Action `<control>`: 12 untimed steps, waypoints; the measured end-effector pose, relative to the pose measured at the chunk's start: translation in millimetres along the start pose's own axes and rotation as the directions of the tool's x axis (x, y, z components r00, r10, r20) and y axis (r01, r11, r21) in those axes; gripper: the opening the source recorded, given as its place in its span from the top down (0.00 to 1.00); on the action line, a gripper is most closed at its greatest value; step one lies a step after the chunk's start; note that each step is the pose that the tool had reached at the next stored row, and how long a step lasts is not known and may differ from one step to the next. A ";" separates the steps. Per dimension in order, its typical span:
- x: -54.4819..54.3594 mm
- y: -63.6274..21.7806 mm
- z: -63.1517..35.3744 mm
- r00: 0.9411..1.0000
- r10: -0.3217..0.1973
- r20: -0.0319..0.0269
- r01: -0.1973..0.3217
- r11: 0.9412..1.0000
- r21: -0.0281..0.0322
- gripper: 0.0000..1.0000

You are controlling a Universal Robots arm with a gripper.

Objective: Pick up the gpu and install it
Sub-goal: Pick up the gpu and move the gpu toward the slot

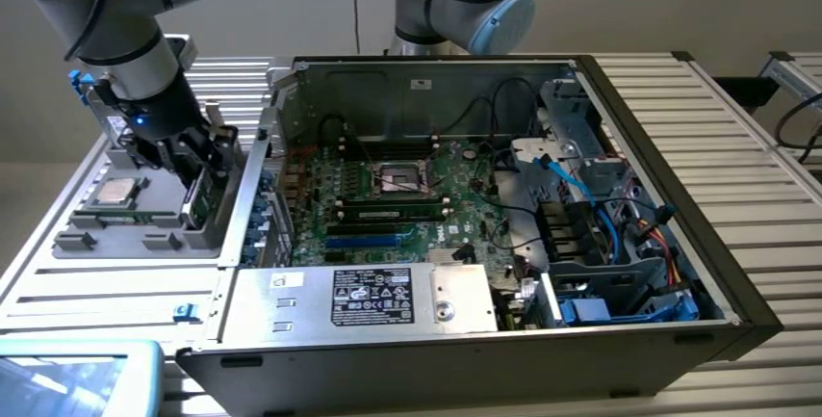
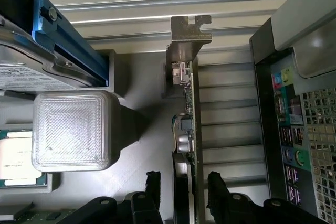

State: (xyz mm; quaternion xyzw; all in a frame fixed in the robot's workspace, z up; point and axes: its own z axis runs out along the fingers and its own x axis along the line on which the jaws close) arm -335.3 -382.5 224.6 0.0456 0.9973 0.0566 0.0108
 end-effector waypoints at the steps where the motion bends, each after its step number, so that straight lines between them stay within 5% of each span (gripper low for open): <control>1: 0.0 0.0 0.2 1.000 0.000 0.000 0.000 1.000 0.000 0.50; 4: 0.0 0.0 0.3 1.000 0.000 0.000 0.000 1.000 0.000 0.52; 8: 0.0 0.0 0.3 1.000 0.000 0.000 0.000 1.000 0.000 0.71; 12: 0.0 0.0 0.4 1.000 0.000 0.000 0.000 1.000 0.000 0.71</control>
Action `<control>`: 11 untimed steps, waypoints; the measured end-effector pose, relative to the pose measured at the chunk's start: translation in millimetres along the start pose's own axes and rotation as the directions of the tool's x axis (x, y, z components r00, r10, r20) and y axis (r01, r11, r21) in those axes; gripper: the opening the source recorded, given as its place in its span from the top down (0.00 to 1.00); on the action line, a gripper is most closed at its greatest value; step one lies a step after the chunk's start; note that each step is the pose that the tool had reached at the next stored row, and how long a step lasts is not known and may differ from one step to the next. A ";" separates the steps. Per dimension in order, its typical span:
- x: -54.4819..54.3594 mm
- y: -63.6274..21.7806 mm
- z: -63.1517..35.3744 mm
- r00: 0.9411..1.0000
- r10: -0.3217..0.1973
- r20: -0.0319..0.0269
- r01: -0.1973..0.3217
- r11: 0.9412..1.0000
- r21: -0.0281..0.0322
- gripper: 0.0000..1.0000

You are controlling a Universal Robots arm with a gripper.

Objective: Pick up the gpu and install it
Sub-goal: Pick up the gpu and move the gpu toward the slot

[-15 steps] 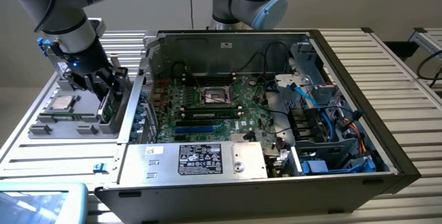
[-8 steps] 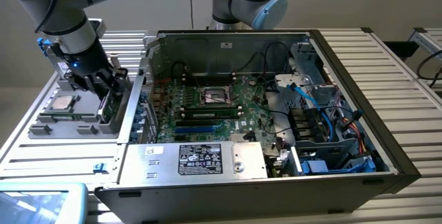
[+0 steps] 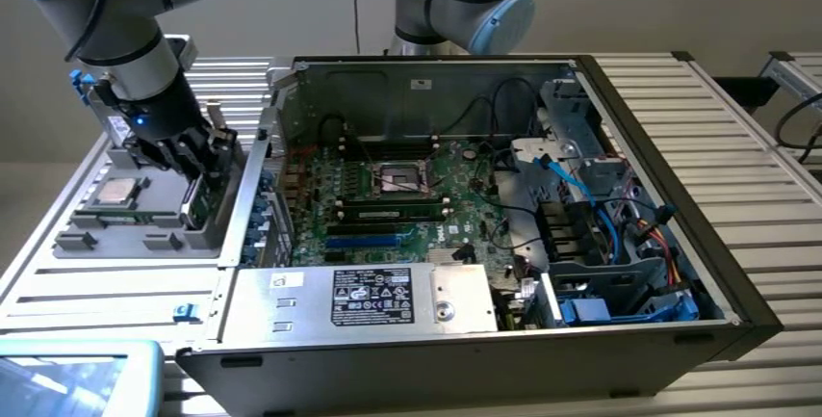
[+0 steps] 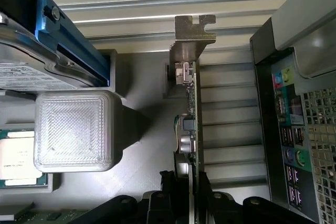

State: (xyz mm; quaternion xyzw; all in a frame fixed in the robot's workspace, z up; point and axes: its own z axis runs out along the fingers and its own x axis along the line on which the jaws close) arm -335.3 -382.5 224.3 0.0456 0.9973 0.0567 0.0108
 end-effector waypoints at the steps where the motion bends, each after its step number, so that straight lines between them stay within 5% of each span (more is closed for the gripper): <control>1: 0.0 0.0 0.0 1.000 0.000 0.000 0.000 1.000 -0.001 0.71; 5: -0.1 0.4 -4.6 1.000 0.000 -0.002 0.000 1.000 -0.013 0.71; 11: -0.5 2.6 -28.6 1.000 0.001 -0.003 -0.001 1.000 -0.016 0.71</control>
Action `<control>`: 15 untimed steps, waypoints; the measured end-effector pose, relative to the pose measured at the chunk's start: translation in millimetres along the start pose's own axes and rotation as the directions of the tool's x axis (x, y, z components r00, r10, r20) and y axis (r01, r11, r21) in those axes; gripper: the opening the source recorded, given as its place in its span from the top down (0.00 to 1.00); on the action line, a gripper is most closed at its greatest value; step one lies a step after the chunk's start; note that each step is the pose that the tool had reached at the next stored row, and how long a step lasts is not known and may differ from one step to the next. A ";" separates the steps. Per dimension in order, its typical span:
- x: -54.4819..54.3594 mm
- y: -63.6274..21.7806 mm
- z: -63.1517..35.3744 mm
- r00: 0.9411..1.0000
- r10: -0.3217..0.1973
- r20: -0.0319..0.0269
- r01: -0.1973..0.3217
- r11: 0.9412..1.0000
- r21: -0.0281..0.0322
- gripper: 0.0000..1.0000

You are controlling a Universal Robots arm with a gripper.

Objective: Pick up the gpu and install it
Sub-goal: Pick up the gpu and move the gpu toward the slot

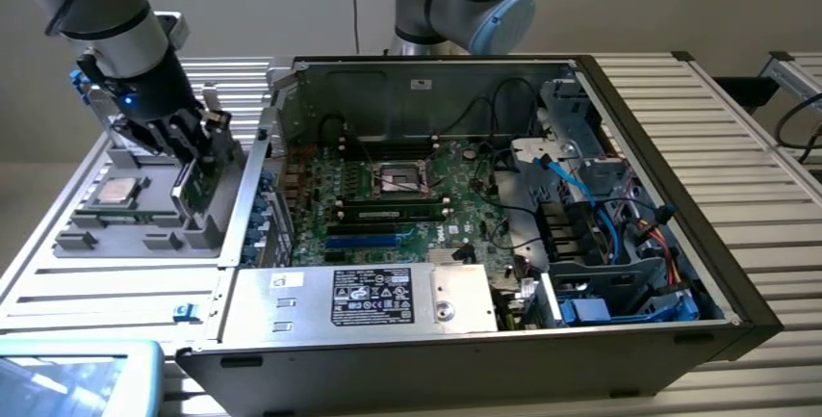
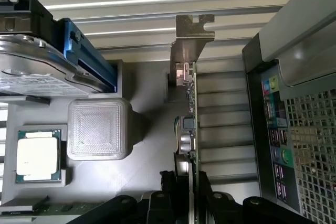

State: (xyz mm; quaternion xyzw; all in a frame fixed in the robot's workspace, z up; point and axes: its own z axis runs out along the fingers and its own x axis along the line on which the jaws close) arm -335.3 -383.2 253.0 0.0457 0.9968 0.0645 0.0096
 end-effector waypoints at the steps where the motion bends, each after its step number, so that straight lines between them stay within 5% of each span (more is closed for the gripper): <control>1: -0.1 0.4 -3.8 1.000 0.000 0.000 0.000 1.000 -0.001 0.71; 15: -0.9 6.5 -58.7 1.000 0.000 -0.003 0.000 1.000 -0.007 0.71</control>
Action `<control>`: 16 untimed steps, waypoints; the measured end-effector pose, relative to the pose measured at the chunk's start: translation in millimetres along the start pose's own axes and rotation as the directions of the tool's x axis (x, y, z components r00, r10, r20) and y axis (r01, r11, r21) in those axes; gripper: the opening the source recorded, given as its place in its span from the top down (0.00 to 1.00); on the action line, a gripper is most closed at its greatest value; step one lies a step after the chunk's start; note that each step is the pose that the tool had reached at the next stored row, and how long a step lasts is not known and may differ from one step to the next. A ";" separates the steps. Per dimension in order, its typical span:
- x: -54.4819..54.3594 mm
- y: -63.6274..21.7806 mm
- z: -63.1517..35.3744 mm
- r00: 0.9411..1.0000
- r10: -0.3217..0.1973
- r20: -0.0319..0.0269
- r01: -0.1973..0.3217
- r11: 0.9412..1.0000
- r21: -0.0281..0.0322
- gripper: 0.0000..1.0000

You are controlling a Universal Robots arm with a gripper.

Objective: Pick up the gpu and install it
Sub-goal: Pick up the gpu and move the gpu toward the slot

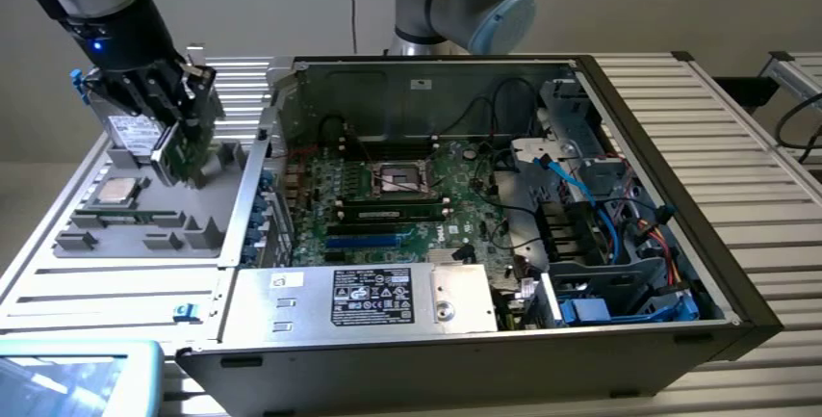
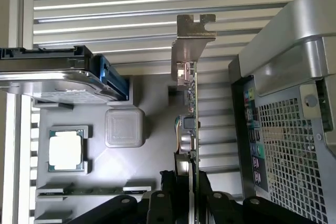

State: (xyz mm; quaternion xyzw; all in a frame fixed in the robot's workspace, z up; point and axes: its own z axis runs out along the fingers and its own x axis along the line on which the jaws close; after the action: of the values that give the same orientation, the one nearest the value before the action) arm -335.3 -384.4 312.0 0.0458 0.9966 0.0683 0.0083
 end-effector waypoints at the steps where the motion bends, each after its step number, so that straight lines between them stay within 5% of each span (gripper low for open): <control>1: 0.0 0.5 -4.2 1.000 0.000 0.000 0.000 1.000 0.000 0.71; 7: -4.0 2.9 -31.5 1.000 0.000 -0.002 0.000 1.000 0.000 0.71; 16: -27.3 5.1 -72.3 1.000 0.002 -0.011 -0.002 1.000 0.000 0.71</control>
State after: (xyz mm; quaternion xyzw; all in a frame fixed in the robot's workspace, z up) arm -309.4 -391.7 384.7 0.0462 0.9966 0.0687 0.0028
